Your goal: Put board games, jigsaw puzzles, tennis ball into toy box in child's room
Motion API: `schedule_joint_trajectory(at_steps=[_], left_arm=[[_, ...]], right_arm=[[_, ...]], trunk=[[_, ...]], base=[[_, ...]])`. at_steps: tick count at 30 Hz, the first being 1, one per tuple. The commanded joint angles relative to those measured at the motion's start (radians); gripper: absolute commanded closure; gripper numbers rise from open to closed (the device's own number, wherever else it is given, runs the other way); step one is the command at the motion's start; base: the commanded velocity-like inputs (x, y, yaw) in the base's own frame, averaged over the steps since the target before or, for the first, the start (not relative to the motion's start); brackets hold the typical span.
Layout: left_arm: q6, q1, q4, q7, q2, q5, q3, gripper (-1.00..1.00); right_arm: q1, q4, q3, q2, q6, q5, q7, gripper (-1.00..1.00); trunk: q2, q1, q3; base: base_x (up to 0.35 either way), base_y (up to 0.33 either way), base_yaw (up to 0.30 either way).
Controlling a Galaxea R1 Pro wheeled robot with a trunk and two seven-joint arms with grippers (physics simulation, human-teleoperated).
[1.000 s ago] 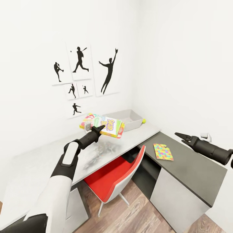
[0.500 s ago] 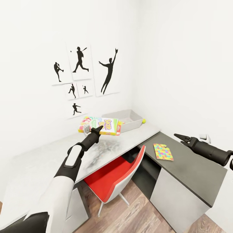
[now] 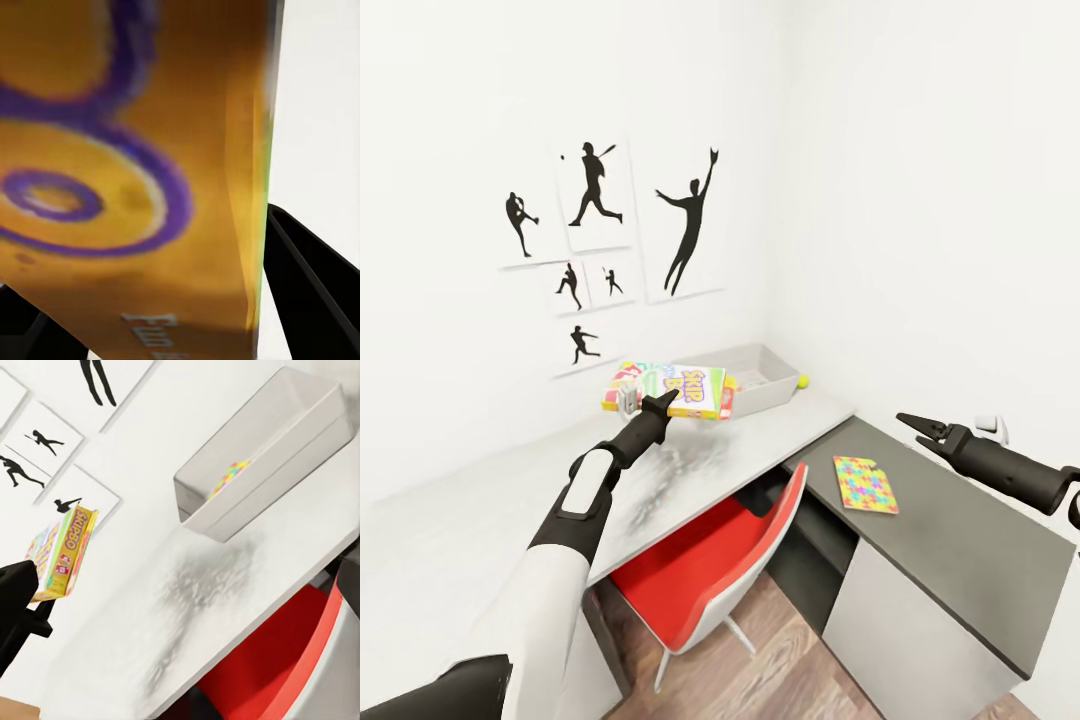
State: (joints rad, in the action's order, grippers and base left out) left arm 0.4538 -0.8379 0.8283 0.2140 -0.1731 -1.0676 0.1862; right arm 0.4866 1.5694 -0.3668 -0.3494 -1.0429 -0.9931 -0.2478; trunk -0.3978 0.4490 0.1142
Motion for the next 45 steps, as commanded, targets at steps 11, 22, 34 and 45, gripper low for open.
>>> schedule_joint_trajectory(at_steps=[11,22,34,45], left_arm=[[0.009,-0.001,0.000,0.001,-0.001,-0.005,0.006,1.00],[0.009,-0.001,0.000,0.001,-0.001,-0.005,0.006,1.00],[0.009,-0.001,0.000,0.001,-0.001,-0.005,0.006,1.00],[0.009,-0.001,0.000,0.001,-0.001,-0.005,0.006,1.00]], right_arm=[[0.001,0.002,-0.002,0.001,-0.004,0.010,-0.010,-1.00],[0.001,0.004,-0.003,-0.001,-0.004,0.010,-0.011,-1.00],[0.001,0.004,-0.003,0.001,-0.004,0.008,-0.011,-1.00],[0.001,0.004,-0.003,0.001,-0.004,0.008,-0.011,-1.00]], trunk=[[-0.002,0.001,-0.003],[-0.002,0.001,-0.004],[-0.002,0.001,-0.004],[-0.002,0.001,-0.004]], base=[[0.226,-0.120,0.141],[0.186,-0.198,0.041],[0.236,-0.030,0.000],[0.212,-0.103,0.084]])
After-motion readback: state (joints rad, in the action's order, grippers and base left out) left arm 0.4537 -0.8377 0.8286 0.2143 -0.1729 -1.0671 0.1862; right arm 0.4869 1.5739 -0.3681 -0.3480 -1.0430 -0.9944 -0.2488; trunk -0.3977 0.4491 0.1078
